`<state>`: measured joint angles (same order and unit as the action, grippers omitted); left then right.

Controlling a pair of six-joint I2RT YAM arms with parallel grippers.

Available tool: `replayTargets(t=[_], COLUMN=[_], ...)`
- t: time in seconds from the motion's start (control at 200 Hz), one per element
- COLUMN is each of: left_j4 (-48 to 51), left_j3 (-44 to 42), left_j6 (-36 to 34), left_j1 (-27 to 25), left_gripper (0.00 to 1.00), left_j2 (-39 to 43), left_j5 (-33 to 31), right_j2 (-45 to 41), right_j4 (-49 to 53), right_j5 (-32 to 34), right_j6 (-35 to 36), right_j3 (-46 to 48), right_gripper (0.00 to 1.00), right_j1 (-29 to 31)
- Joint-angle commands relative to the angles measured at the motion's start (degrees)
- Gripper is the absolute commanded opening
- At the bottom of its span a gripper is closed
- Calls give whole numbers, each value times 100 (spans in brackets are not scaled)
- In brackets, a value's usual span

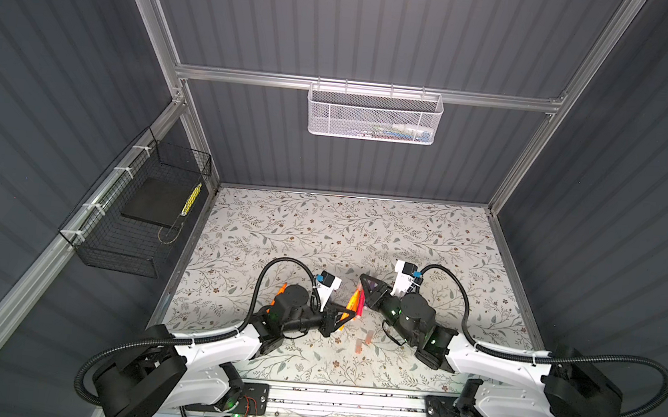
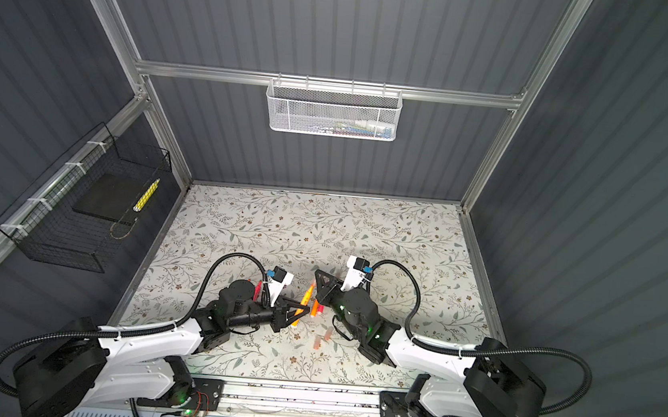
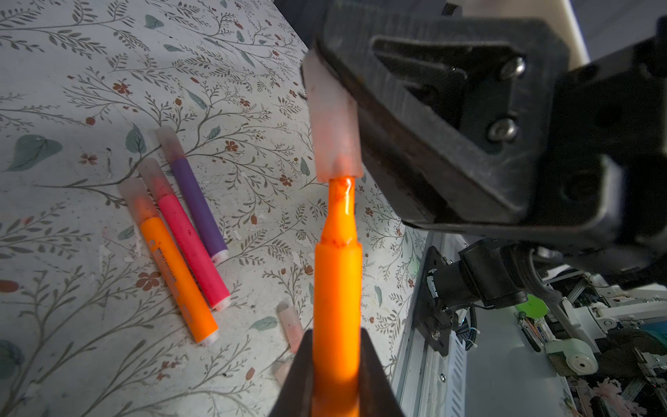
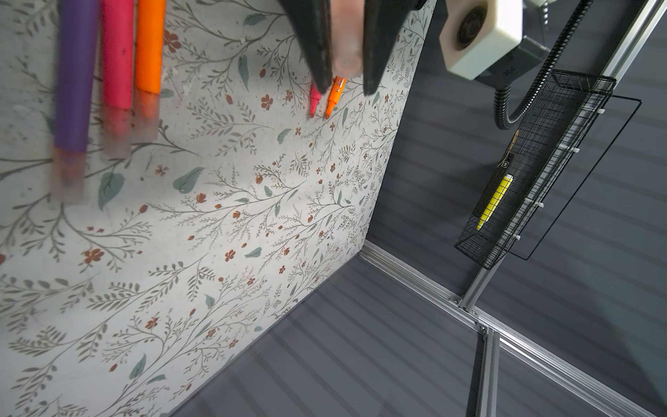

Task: Insert the pens into the pen caps
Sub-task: 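Lower the pale pink cap onto the orange marker tip with the right gripper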

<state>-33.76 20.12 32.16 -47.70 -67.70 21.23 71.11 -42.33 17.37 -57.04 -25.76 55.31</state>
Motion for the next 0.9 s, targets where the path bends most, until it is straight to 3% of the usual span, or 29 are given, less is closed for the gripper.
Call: replayTargets(t=[0.0, 0.285, 0.645, 0.895], left_j4=[-47, -61, -997, -939], left_j3=[-35, 24, 414, 353], left_j6=[62, 358, 762, 703], left_j1=[-26, -24, -4, -7], left_gripper=[0, 0, 0, 0], left_j2=[106, 78, -203, 94], left_j5=[-192, -663, 421, 243], right_j2=[82, 104, 102, -249], right_j4=[-89, -248, -1279, -1651], right_j5=[-173, -205, -602, -519], right_j6=[-69, -27, 565, 881], right_j3=[95, 175, 665, 1184], right_gripper=[0, 0, 0, 2], right_j1=[89, 306, 349, 349])
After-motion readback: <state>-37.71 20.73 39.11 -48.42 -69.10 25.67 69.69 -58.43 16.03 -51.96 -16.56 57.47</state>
